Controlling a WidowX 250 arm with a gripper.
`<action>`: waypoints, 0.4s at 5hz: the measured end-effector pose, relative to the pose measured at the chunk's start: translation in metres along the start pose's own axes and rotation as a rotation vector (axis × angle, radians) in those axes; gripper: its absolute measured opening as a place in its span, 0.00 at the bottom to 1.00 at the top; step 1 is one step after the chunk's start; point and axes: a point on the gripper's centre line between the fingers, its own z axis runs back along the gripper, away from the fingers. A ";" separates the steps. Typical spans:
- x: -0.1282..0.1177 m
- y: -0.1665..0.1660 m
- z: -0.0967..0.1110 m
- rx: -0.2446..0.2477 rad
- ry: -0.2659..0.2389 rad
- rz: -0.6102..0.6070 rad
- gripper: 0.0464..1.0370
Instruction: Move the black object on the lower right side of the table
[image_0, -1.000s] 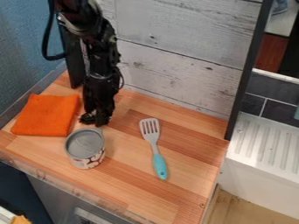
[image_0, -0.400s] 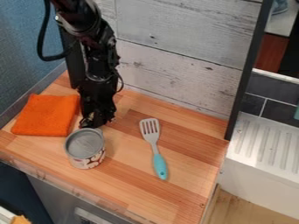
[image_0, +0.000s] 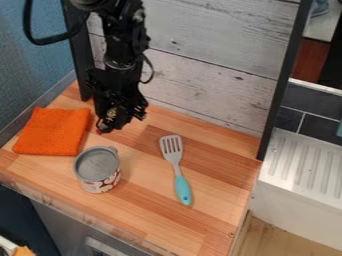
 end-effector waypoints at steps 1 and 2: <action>-0.009 -0.049 0.012 -0.031 0.014 -0.045 0.48; -0.028 -0.085 0.008 -0.062 0.056 -0.047 0.48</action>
